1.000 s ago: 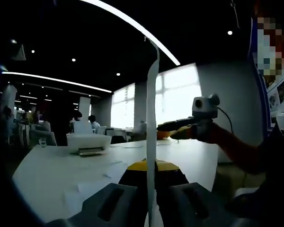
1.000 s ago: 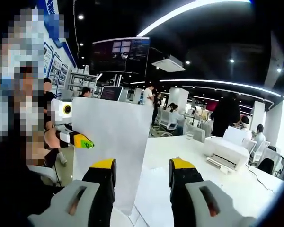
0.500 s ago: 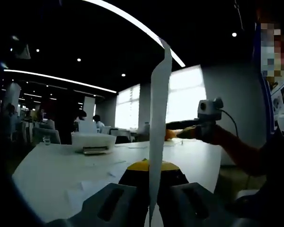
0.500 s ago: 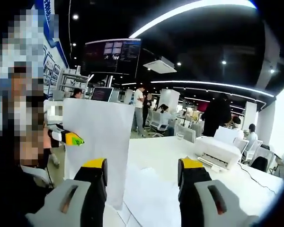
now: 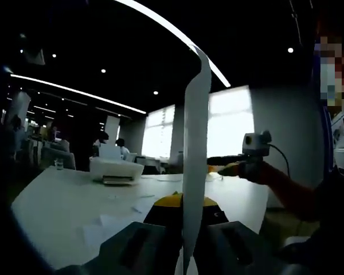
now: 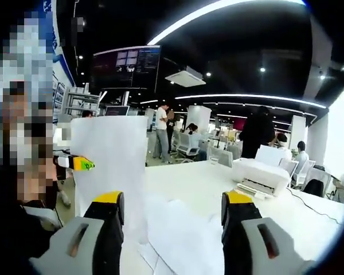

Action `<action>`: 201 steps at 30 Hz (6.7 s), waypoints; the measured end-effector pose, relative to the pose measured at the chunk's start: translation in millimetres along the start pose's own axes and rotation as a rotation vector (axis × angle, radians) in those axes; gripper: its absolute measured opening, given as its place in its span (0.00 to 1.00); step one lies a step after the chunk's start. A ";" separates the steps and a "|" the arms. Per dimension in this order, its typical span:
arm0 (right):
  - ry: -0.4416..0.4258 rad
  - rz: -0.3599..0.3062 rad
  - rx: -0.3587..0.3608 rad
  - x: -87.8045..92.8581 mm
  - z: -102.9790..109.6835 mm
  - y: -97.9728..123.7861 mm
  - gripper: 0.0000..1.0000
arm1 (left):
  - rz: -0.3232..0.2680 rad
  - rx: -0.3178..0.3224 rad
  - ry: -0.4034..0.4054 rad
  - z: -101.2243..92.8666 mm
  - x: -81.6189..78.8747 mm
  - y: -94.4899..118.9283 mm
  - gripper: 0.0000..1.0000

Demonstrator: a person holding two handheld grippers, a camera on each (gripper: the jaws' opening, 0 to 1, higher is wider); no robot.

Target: Organize the stack of printing papers by aligning and flattening the scattered papers on the table

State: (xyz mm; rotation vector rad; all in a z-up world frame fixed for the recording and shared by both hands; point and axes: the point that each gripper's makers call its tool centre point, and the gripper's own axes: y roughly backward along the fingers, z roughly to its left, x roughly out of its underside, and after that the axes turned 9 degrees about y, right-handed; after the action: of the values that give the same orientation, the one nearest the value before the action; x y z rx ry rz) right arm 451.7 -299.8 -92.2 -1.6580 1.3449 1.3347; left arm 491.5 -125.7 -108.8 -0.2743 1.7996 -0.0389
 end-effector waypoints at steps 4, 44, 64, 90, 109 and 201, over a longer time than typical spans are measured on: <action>-0.004 -0.004 0.022 1.6 -5.4 1.3 0.70 | -0.002 0.002 0.014 3.1 -0.5 3.6 0.05; -0.054 0.077 0.163 47.2 -47.3 15.5 0.83 | -0.011 -0.076 0.024 31.1 -6.9 29.5 0.05; -0.095 0.127 0.190 78.0 -58.5 7.7 0.90 | -0.023 -0.084 0.038 35.5 -7.4 34.2 0.05; -0.221 0.117 0.231 120.3 -79.8 -21.9 0.90 | -0.037 -0.102 0.047 39.9 -7.7 43.0 0.05; -0.258 0.151 0.228 155.4 -83.1 -52.1 0.89 | -0.036 -0.099 0.061 40.3 -5.6 45.3 0.05; -0.306 0.335 0.223 243.3 -104.8 -121.0 0.81 | -0.046 -0.135 0.113 51.6 -0.1 54.0 0.06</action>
State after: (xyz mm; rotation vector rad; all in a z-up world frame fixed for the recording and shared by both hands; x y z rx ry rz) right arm 593.4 -437.9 -305.8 -1.0625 1.5608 1.4910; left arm 532.2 -67.1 -130.8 -0.4165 1.9112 0.0353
